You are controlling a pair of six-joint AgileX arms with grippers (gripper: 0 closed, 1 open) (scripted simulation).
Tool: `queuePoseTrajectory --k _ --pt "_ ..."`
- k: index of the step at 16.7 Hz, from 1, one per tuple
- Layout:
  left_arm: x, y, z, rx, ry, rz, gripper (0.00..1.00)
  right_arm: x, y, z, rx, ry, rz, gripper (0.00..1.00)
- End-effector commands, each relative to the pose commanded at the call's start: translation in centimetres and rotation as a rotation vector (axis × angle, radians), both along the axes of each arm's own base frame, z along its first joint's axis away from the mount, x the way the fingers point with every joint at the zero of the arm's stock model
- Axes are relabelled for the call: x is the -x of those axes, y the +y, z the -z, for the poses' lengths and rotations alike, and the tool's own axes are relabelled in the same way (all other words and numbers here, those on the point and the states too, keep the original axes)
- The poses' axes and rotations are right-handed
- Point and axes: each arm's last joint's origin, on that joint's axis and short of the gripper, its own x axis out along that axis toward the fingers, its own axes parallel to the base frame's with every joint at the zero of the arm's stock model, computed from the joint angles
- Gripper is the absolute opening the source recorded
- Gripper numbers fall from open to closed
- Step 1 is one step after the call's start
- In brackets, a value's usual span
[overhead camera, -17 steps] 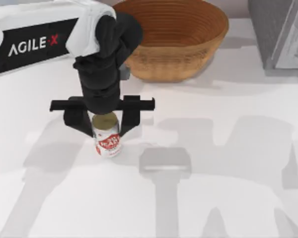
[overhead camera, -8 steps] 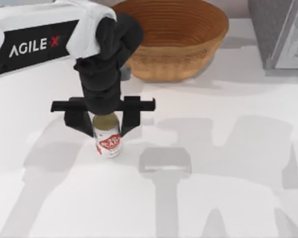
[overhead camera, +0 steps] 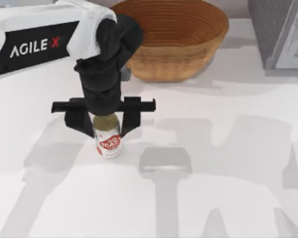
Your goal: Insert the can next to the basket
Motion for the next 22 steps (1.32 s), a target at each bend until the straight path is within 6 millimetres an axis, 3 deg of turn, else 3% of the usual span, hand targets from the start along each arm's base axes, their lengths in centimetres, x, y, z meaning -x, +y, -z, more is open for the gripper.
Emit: queuePoseTrajectory --k 10,19,22 --pt "0.0 0.0 0.0 0.000 0.000 0.000 0.98 0.0 0.0 0.0 0.000 0.000 0.000 1.00" --pt "0.0 0.1 0.0 0.000 0.000 -0.002 1.00 0.0 0.0 0.0 0.000 0.000 0.000 1.00" --pt "-0.1 0.0 -1.1 0.000 -0.002 0.001 1.00 0.0 0.0 0.0 0.000 0.000 0.000 1.00"
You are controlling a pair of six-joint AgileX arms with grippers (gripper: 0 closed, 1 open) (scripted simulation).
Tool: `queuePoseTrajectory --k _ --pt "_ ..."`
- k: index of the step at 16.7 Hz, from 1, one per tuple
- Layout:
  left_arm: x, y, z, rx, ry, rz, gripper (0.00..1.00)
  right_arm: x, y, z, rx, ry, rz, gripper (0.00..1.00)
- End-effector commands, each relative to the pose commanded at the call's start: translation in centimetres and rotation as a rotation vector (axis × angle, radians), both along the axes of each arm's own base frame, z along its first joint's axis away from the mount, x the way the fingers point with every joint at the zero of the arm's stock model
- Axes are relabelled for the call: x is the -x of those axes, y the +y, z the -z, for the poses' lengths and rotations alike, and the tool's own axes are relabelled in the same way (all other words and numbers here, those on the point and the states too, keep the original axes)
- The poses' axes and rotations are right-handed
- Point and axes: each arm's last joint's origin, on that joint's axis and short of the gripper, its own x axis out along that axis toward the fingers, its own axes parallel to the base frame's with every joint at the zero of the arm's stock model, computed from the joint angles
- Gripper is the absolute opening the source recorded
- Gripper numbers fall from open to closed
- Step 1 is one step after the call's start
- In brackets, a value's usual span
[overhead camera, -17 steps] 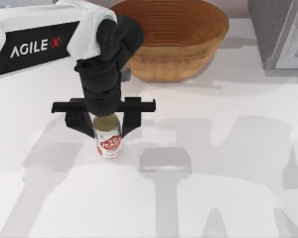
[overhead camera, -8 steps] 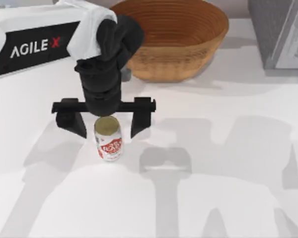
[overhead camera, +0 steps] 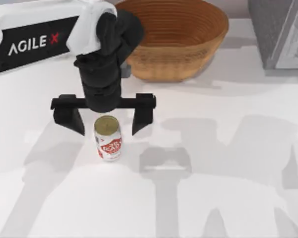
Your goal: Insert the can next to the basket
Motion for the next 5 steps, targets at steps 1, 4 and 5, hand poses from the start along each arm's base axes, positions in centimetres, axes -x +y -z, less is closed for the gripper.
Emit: queuePoseTrajectory --k 1,4,5 --pt "0.0 0.0 -0.6 -0.001 0.002 0.002 1.00 0.0 0.0 0.0 0.000 0.000 0.000 1.00" --pt "0.0 0.1 -2.5 -0.002 0.005 -0.002 1.00 0.0 0.0 0.0 0.000 0.000 0.000 1.00" --pt "0.0 0.1 -2.9 0.000 0.002 -0.002 1.00 0.0 0.0 0.0 0.000 0.000 0.000 1.00"
